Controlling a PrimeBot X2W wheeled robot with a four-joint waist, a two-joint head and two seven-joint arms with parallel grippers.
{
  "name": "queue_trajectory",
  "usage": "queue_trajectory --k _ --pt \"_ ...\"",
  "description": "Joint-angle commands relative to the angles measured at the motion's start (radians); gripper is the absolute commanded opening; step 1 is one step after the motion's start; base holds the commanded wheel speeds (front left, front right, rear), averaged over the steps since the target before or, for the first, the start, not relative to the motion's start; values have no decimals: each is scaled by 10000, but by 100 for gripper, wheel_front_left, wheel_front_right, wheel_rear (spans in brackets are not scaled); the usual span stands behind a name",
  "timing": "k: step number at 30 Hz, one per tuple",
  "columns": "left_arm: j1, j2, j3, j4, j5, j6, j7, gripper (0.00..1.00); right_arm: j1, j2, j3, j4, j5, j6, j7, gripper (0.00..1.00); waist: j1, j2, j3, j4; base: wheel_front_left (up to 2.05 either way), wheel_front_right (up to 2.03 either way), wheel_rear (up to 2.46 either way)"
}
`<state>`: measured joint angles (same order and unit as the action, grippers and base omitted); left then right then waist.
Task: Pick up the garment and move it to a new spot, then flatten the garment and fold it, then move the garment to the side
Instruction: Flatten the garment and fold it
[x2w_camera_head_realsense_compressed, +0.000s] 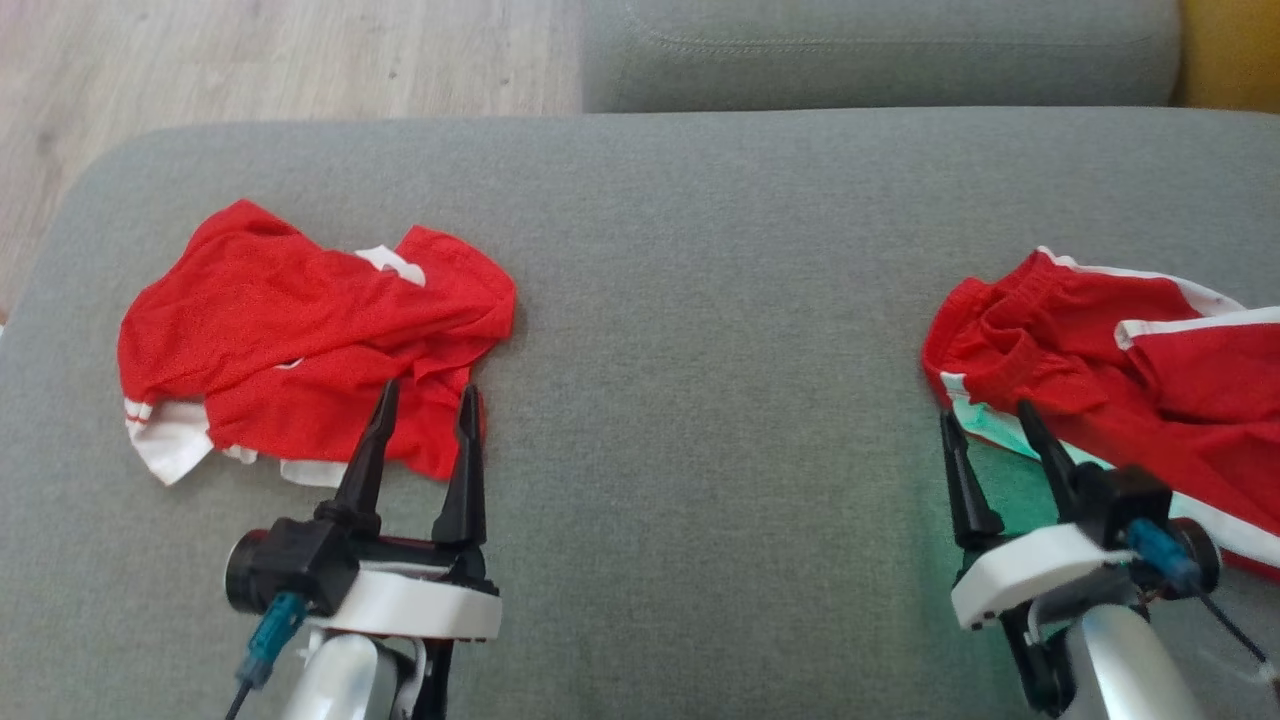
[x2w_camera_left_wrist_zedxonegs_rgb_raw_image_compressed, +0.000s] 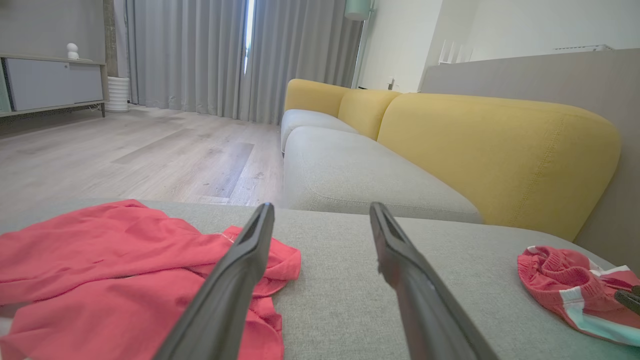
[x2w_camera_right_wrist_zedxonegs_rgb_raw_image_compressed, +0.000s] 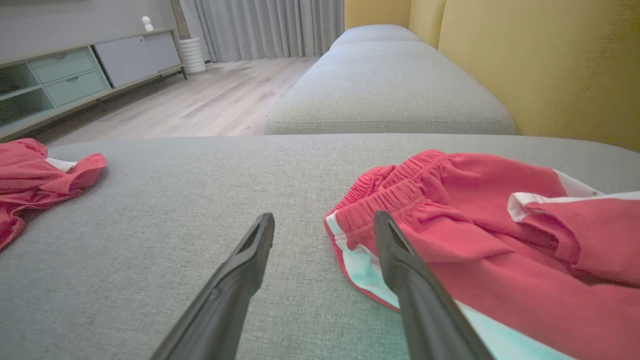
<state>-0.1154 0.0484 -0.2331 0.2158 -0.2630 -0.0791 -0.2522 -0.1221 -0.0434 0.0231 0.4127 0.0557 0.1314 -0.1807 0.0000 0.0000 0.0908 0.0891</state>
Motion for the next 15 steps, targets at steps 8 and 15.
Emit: queue_trajectory --k 8,15 --pt "-495 18 63 -345 -89 59 -95 100 -1388 -68 -388 918 -562 -7 288 100 0 0 600 412 0 0 0" --pt "-729 18 -77 -320 -132 48 -95 100 -2325 -68 -610 2156 -890 -7 413 100 0 0 1010 657 0 0 0"
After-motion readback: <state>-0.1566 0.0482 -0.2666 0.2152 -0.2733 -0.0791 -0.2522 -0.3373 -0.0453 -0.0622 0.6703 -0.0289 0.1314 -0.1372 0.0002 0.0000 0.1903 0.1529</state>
